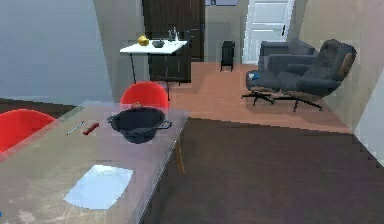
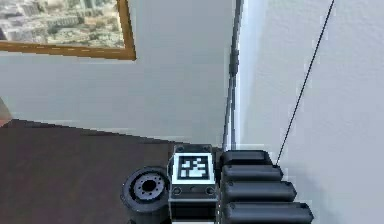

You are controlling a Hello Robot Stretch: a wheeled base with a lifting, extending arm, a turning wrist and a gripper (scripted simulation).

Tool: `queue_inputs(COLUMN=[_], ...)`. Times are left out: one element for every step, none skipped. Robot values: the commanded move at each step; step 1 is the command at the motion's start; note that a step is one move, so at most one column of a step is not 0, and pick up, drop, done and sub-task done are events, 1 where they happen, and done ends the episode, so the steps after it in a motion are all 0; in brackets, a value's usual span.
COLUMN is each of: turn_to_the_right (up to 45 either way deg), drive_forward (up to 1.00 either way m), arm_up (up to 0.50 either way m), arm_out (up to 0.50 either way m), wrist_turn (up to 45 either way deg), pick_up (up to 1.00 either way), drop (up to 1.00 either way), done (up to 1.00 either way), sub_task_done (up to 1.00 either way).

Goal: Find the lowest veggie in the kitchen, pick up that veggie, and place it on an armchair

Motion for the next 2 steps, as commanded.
queue_inputs(turn_to_the_right=[36.0, 0.0], drive_forward=[0.0, 0.3], arm_up=[0.0, 0.0], arm_out=[0.0, 0.0], wrist_turn=[0.0, 0.0], pick_up=[0.0, 0.0], drop=[0.0, 0.0], done=[0.0, 0.0], sub_task_done=[0.0, 0.0])
